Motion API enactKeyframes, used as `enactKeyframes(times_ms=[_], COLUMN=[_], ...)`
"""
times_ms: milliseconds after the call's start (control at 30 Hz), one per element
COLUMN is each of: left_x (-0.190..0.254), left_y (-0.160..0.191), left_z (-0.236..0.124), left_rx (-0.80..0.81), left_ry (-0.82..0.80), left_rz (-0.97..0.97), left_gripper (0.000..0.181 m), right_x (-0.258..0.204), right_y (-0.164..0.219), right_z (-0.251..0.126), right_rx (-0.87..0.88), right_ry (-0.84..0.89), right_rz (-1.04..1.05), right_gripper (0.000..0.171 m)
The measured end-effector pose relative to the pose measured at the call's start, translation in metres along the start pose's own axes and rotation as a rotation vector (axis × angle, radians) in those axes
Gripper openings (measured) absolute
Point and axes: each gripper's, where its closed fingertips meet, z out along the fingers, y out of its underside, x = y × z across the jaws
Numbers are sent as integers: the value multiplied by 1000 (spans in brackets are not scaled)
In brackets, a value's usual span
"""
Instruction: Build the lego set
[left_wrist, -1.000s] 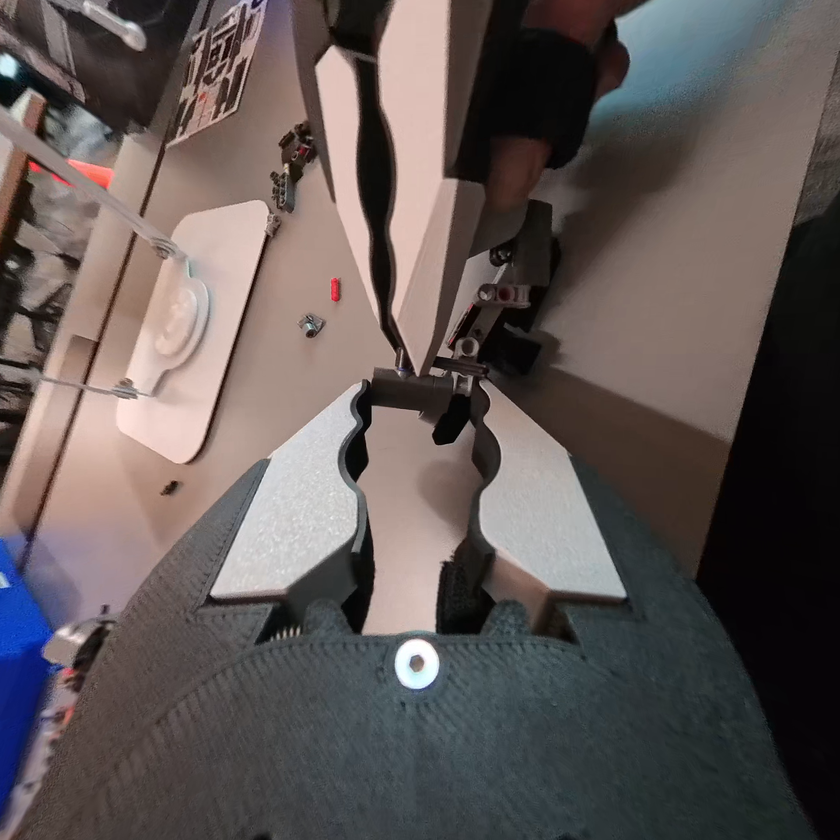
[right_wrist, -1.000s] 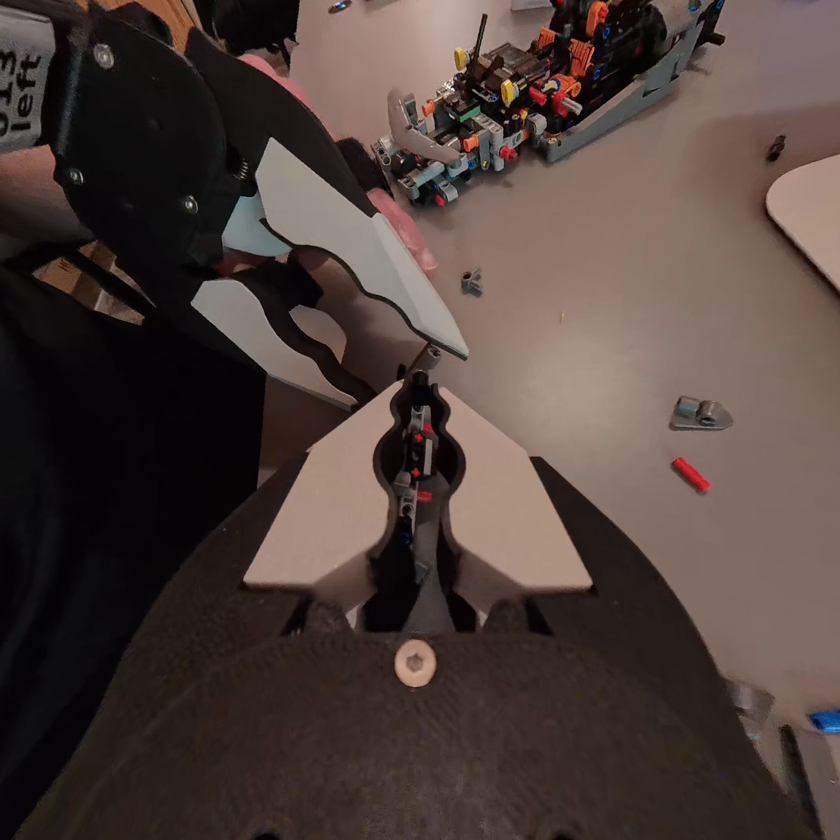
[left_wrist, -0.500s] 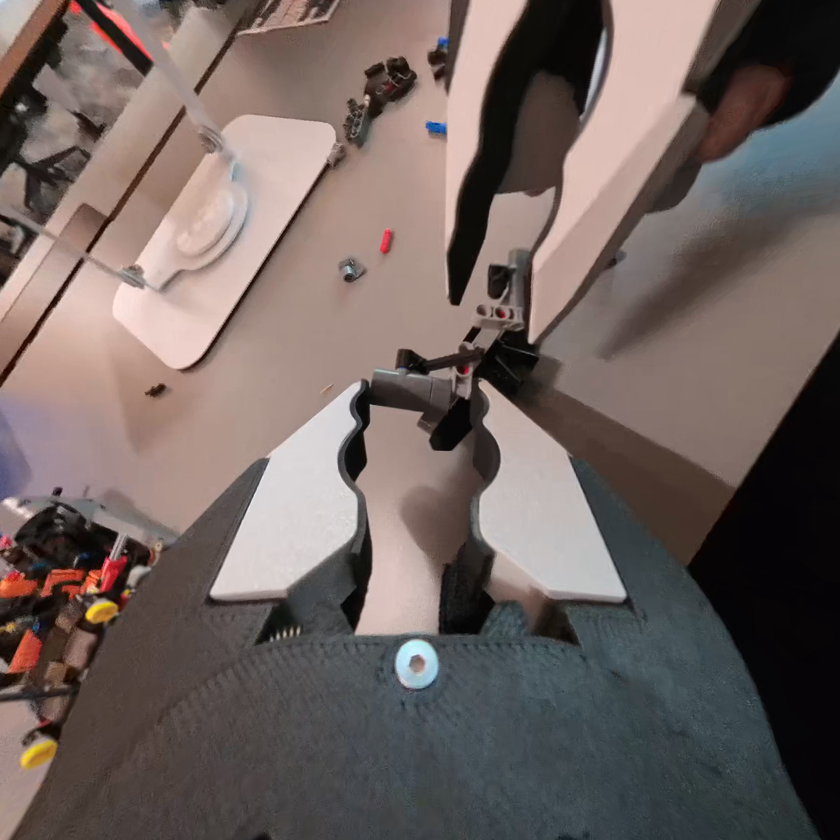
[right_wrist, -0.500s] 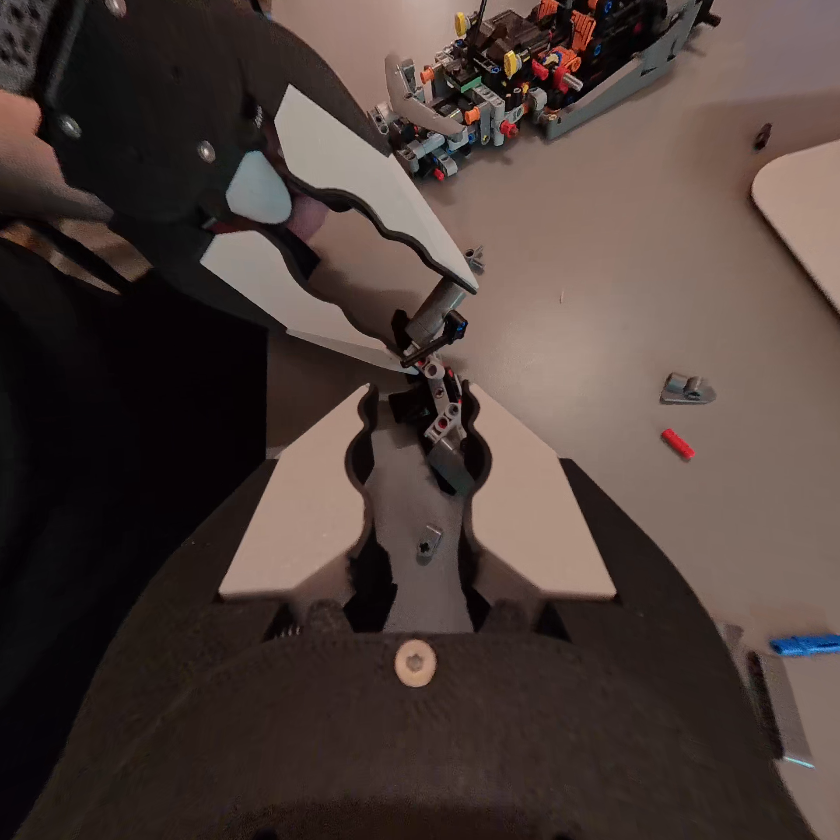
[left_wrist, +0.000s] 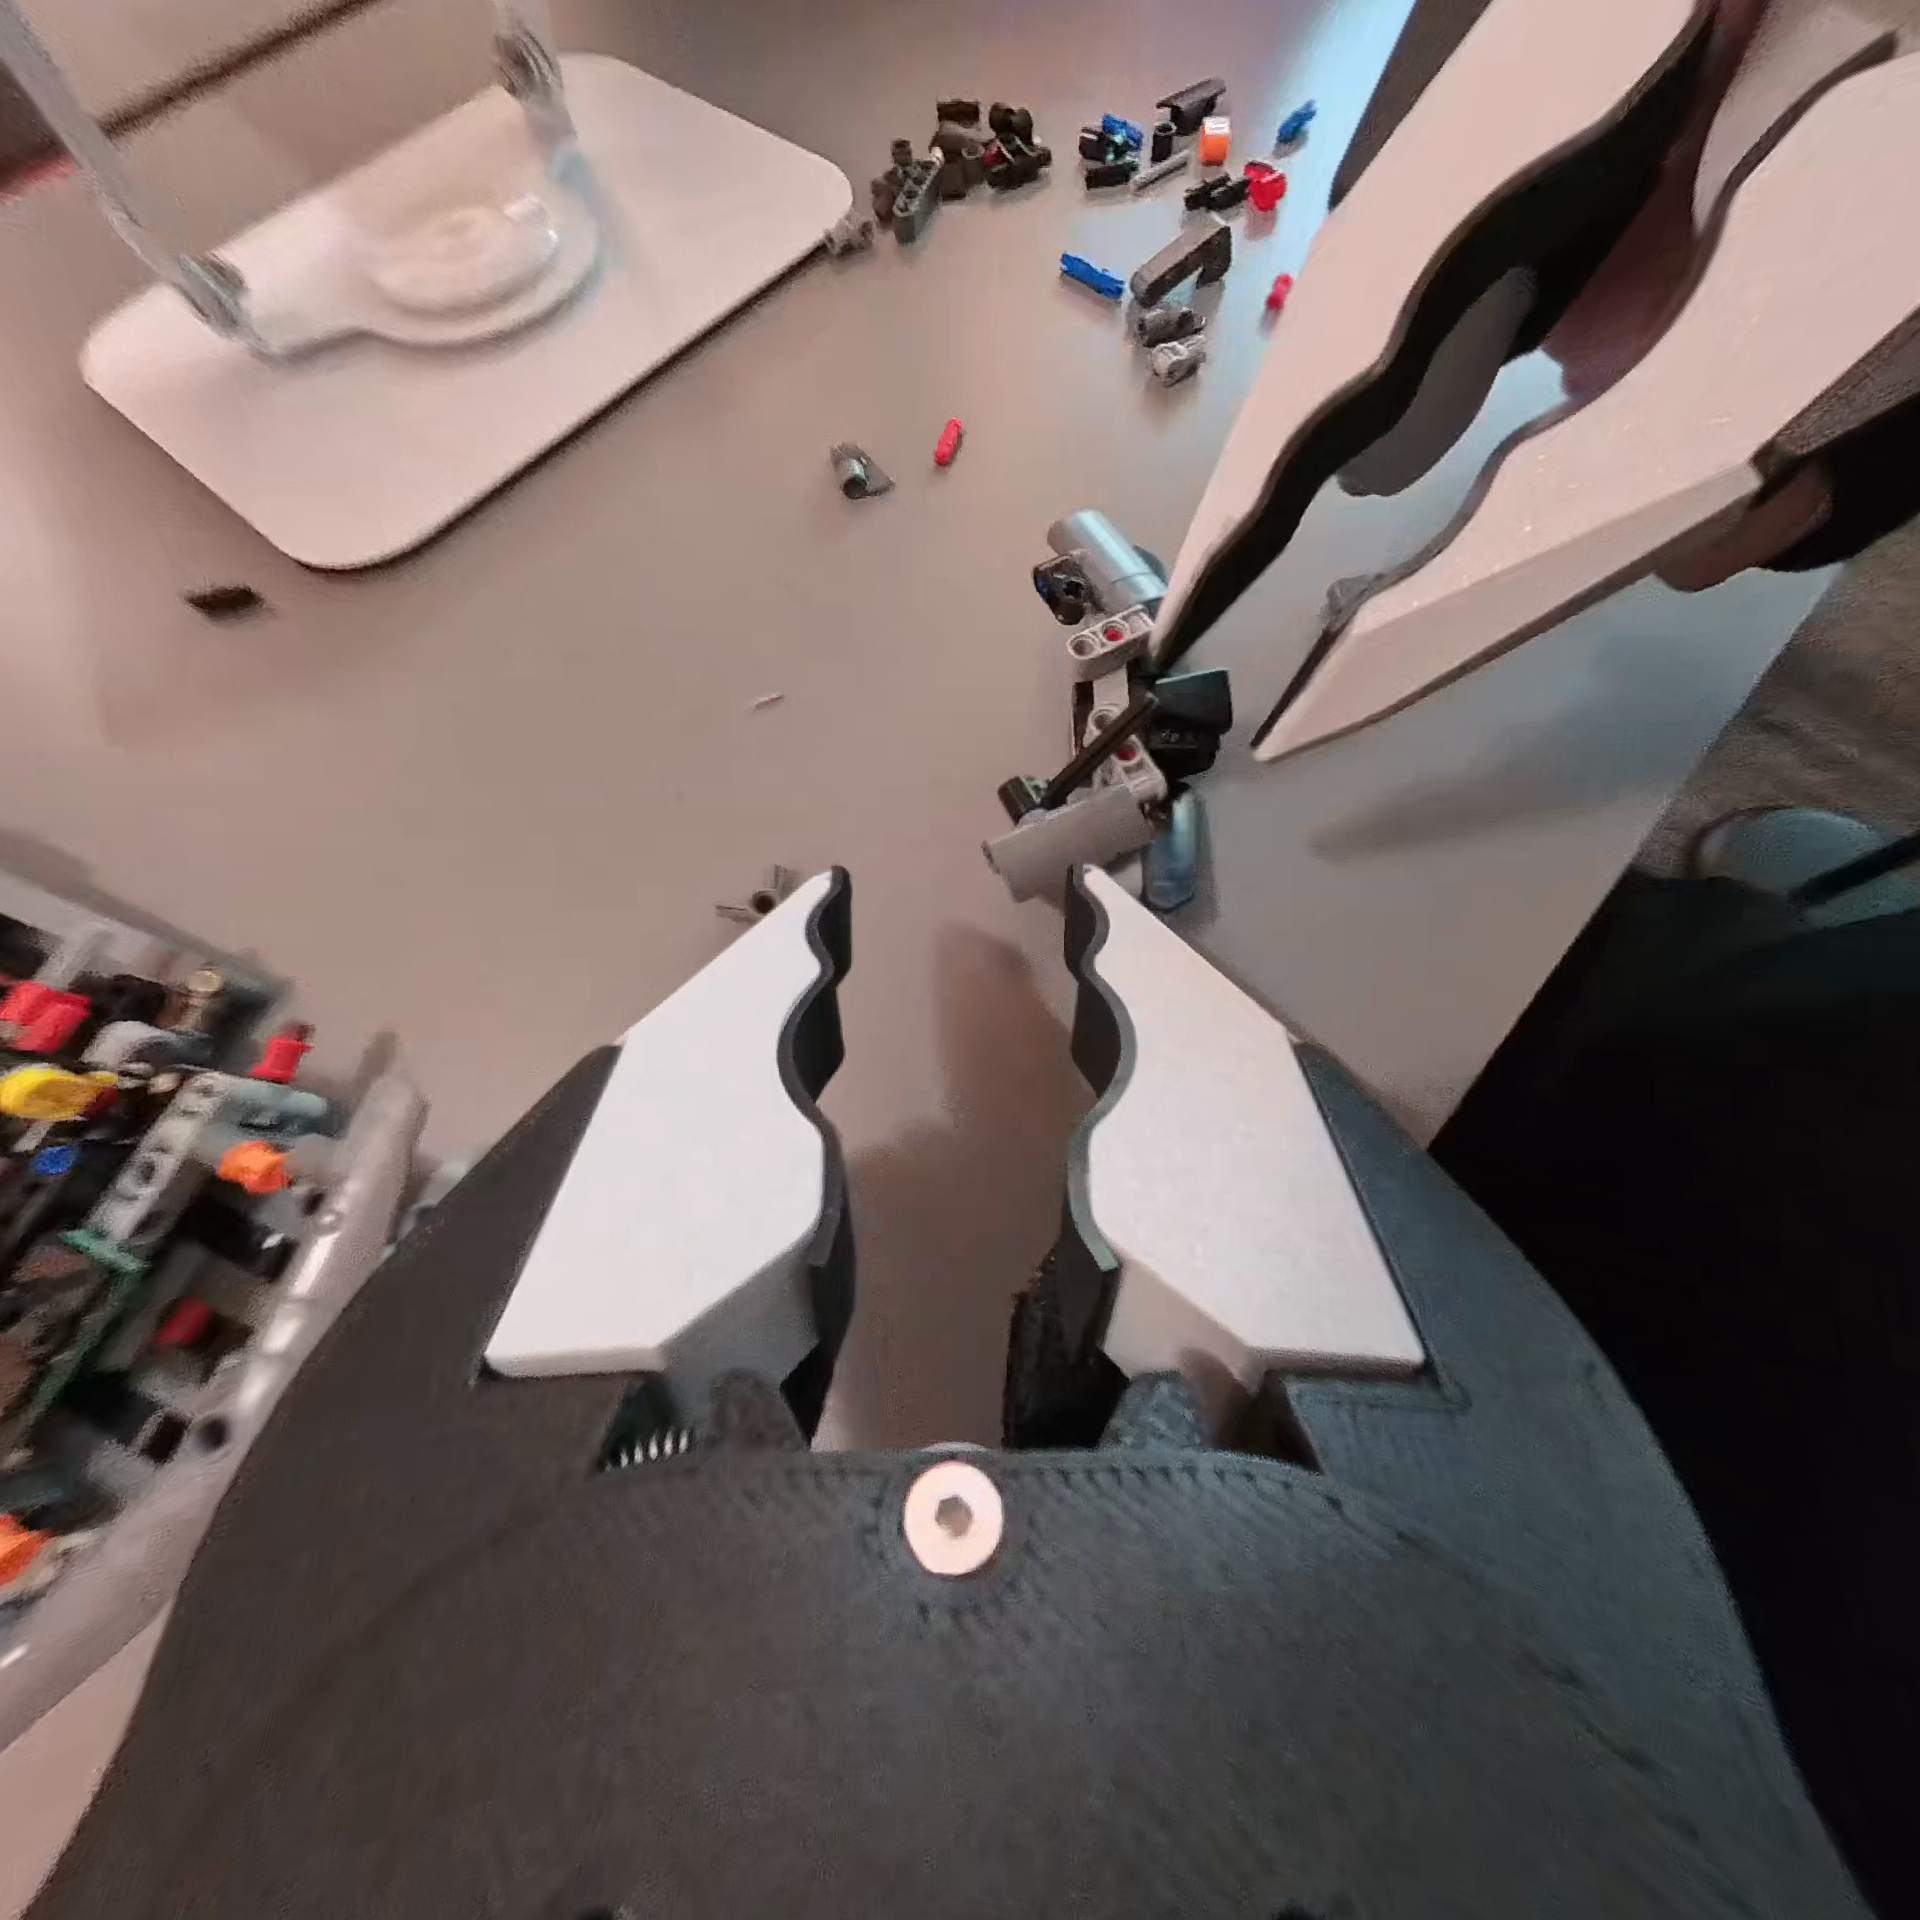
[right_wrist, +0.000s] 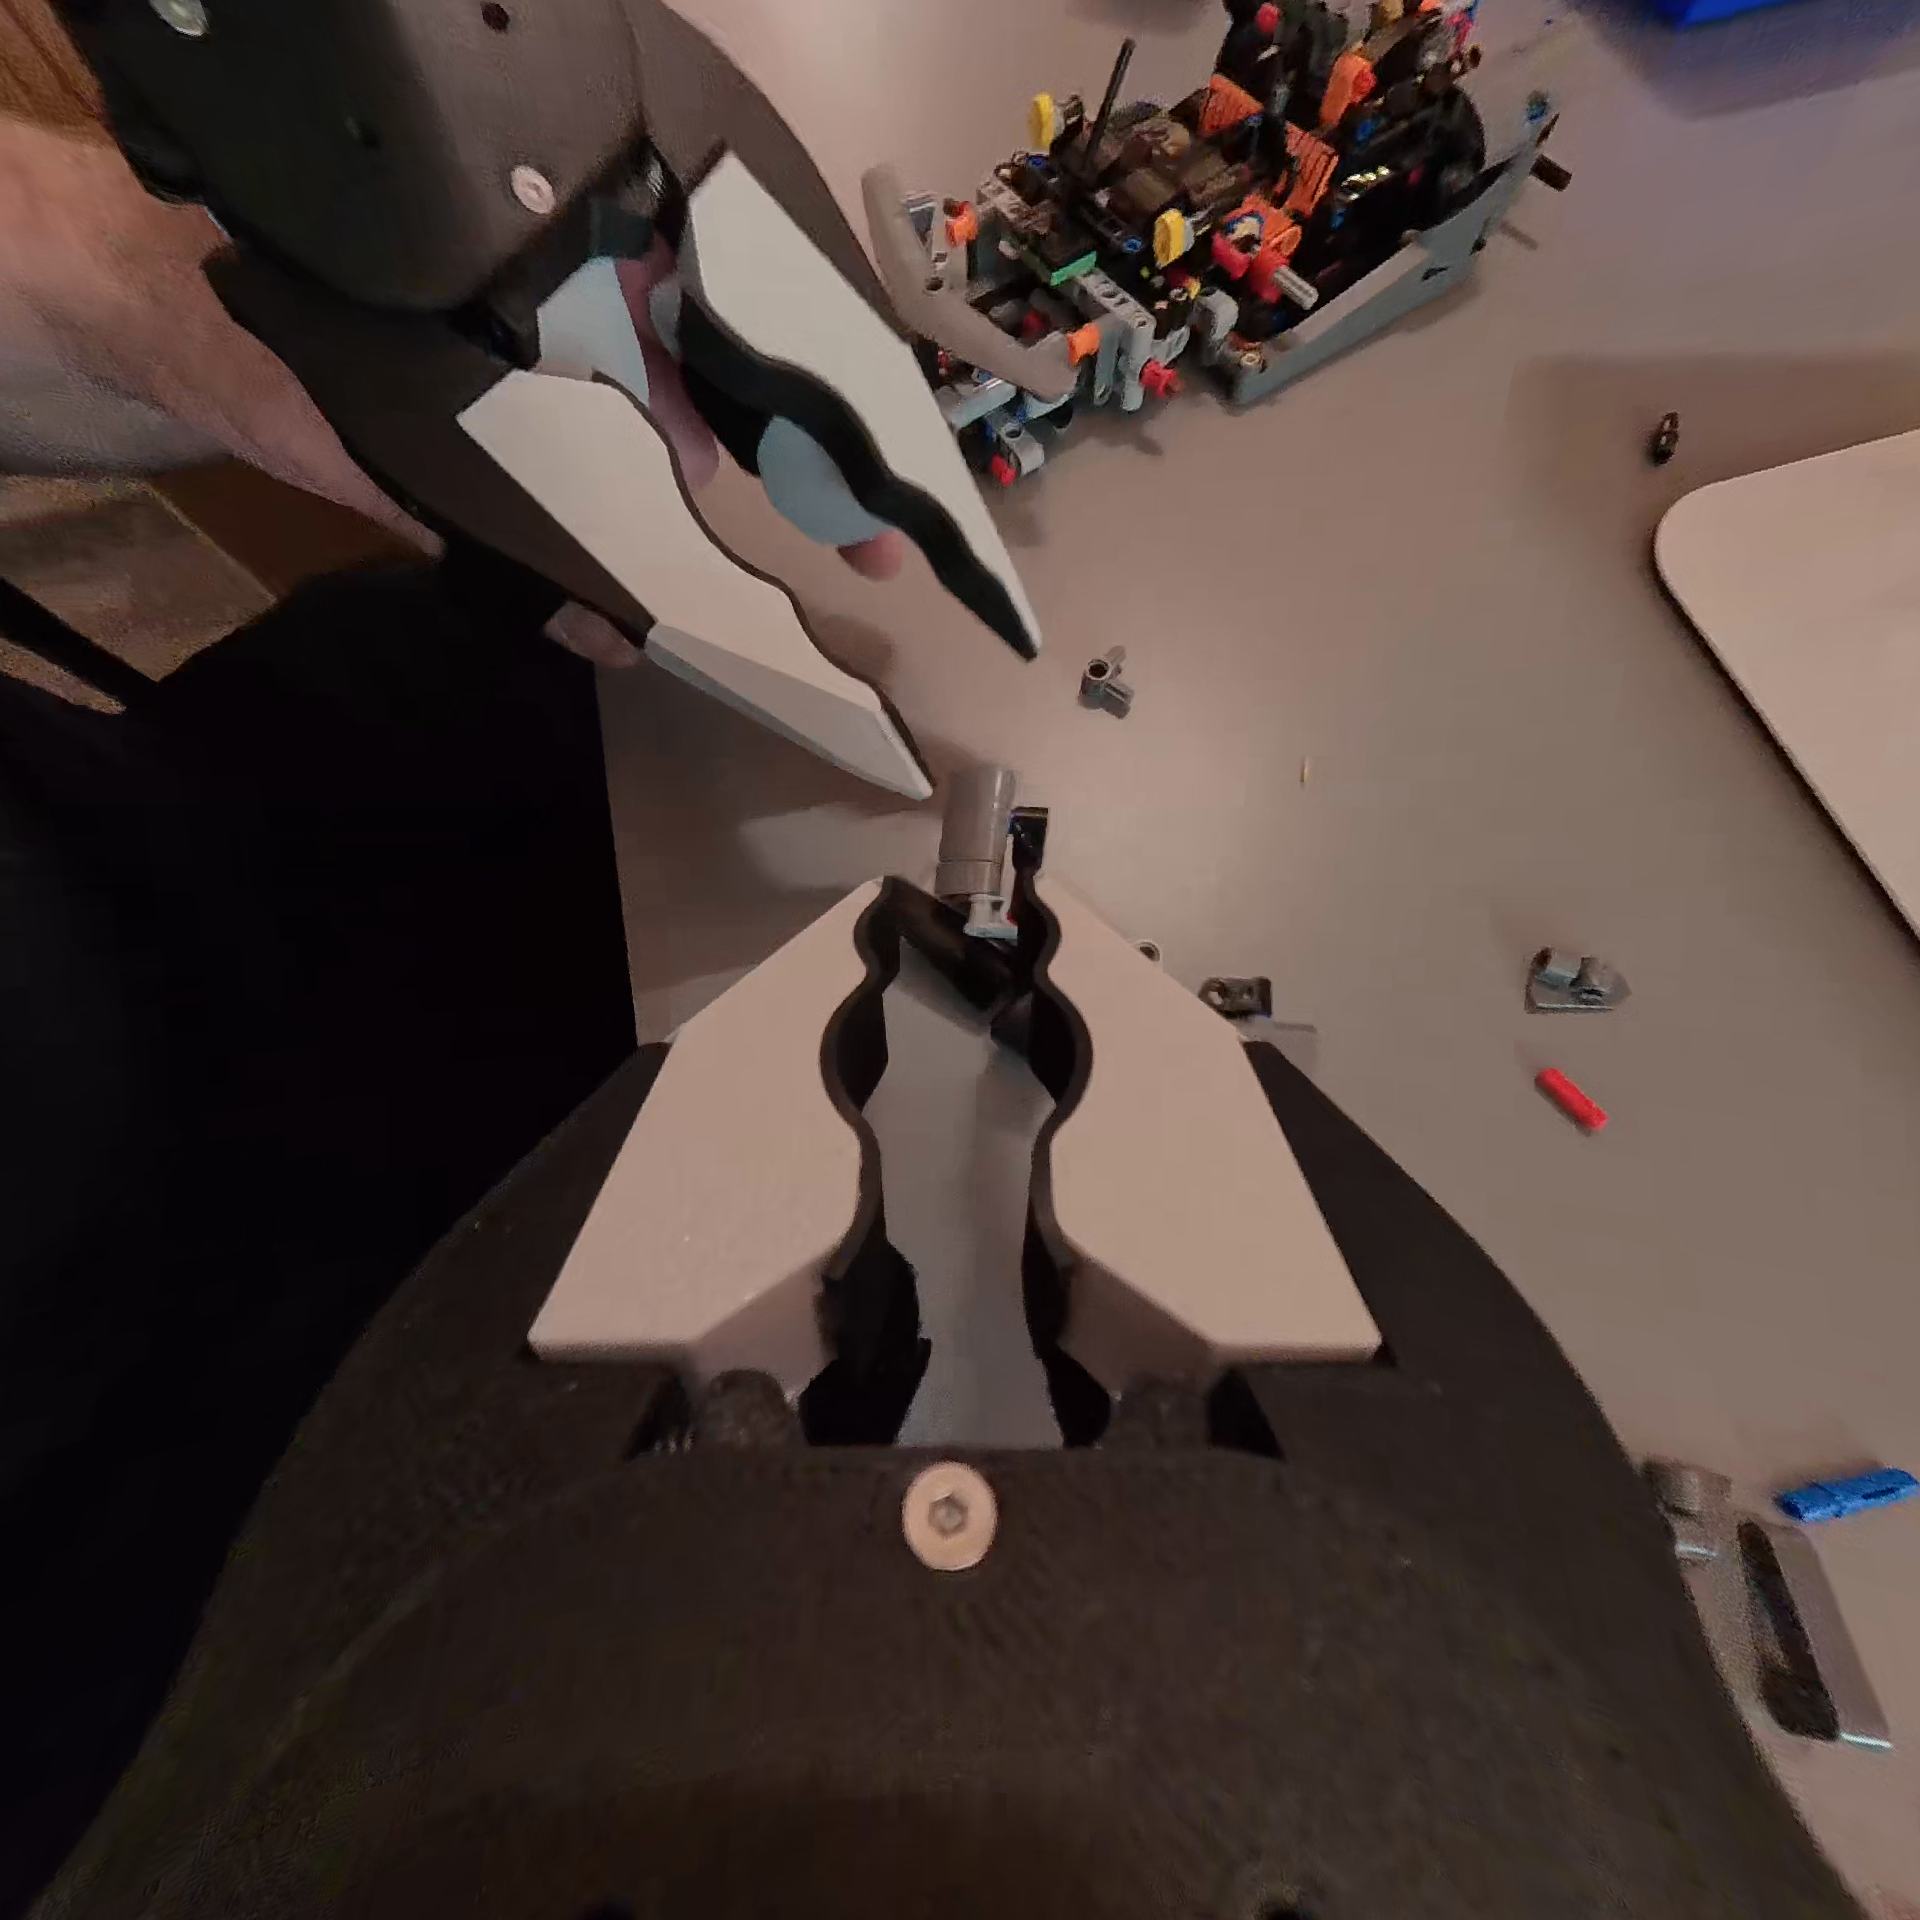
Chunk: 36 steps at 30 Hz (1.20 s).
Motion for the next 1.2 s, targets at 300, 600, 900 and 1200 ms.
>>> enactKeyframes(times_ms=[300, 600, 900, 1200], left_x=[21, 21, 20, 24], left_y=[-7, -4, -5, -12], left_z=[10, 17, 13, 6], left_rx=[62, 33, 62, 111], left_ry=[308, 258, 239, 336], left_rz=[-293, -283, -286, -349], left_gripper=[27, 8, 12, 34], right_x=[12, 13, 11, 8], right_y=[11, 15, 7, -9], right_z=[4, 15, 13, 3], right_rx=[-37, -27, -22, -4], right_ry=[52, 25, 13, 34], right_rz=[49, 70, 23, -30], right_gripper=[8, 1, 1, 0])
